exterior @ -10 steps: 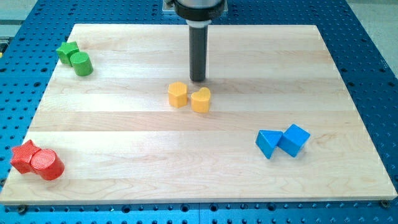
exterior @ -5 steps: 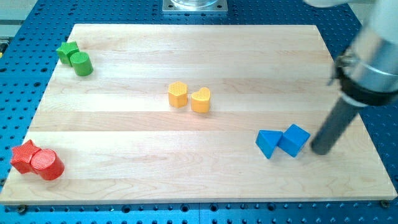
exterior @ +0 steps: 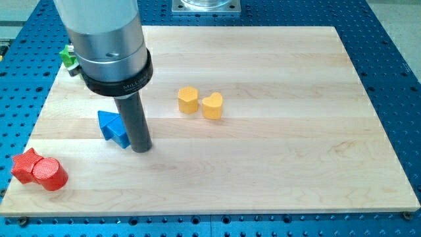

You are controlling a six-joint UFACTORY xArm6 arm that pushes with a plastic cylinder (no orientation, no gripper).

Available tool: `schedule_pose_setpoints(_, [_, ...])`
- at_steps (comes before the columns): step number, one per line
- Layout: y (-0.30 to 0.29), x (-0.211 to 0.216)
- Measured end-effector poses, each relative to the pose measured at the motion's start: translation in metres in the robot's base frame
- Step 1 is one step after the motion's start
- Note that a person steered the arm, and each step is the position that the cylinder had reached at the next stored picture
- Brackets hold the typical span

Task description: Place both the blue blocks at the center left side of the board

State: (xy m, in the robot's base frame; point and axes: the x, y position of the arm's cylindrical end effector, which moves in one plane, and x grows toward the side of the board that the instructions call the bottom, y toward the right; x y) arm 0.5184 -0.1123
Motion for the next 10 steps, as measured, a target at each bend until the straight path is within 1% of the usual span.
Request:
schedule_pose_setpoints(1, [-0.008,0.002])
schedule_pose_setpoints(2, [-0.035,-0.008])
schedule_pose_setpoints(3, [-0.062,-0.030])
schedule_pose_setpoints(4, [-0.046,-0.056])
schedule_pose_setpoints(5, [-0.069,-0.079])
schedule_pose_setpoints(6, [-0.090,-0.095])
schedule_pose_setpoints(8, [-0.005,-0.127])
schedule_pose_setpoints(9, [0.014,-0.149])
schedule_pose_setpoints(10, [0.019,-0.176])
